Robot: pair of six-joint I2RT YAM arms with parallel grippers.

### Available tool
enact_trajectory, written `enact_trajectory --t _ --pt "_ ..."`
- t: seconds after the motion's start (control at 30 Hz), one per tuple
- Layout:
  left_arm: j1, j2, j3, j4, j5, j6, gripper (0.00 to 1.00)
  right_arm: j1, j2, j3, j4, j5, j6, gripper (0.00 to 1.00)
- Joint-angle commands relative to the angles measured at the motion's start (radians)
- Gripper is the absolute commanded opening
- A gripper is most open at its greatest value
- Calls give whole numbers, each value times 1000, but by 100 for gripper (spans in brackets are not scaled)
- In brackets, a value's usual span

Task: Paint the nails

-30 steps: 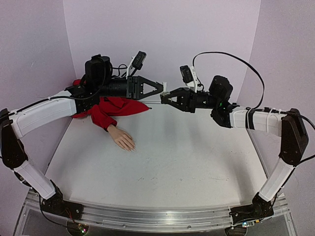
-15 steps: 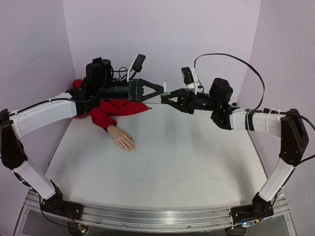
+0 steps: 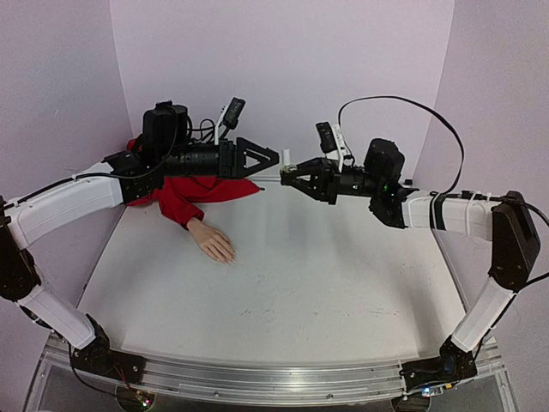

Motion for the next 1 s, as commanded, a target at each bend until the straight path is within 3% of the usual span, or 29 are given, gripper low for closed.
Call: enact_trajectory --t 0.0,0.4,0.7,0.97 --pt "9 27 155 -190 -47 16 80 7 -40 40 -2 -2 -67 0" --pt "9 121 340 -440 -46 89 79 8 -6 100 -123 -36 -124 0" --pt "11 170 403 -477 -22 85 75 9 19 122 -195 -51 -162 0" --pt "11 221 473 -553 -27 100 56 12 34 134 -212 -48 -175 0"
